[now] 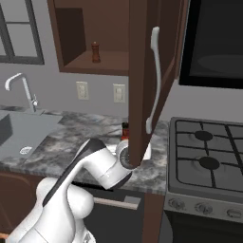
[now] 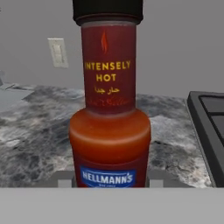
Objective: Take 2 condiments from the cabinet and move them on the counter near the stove.Make sure the condiments are lined up with each other, next to each other.
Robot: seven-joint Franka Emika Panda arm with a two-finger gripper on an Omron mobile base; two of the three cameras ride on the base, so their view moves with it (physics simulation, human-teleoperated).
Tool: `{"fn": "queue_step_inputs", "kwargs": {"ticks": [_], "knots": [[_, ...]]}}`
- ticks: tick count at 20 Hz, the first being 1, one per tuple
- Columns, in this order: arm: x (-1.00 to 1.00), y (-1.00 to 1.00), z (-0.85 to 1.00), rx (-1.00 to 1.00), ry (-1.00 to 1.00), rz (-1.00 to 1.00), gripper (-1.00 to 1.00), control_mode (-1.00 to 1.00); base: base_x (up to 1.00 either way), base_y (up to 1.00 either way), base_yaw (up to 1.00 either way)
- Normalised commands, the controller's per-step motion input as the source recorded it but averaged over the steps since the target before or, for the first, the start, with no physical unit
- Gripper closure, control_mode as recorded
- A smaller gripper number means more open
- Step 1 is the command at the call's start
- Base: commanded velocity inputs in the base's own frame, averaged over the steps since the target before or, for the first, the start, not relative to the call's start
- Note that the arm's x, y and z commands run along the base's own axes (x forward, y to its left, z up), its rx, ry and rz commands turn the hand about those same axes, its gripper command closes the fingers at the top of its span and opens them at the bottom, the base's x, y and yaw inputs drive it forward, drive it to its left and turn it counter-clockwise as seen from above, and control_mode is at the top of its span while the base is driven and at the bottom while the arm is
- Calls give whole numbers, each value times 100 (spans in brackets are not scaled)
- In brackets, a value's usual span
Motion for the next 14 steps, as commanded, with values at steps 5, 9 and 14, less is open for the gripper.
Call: {"fn": "queue_step_inputs", "kwargs": {"ticks": [5, 9, 14], "knots": [[20, -19, -28, 3, 0, 0, 100, -100, 0, 0, 0], [15, -16, -29, 0, 0, 0, 100, -100, 0, 0, 0], [12, -20, -17, 0, 0, 0, 100, -100, 0, 0, 0]]}}
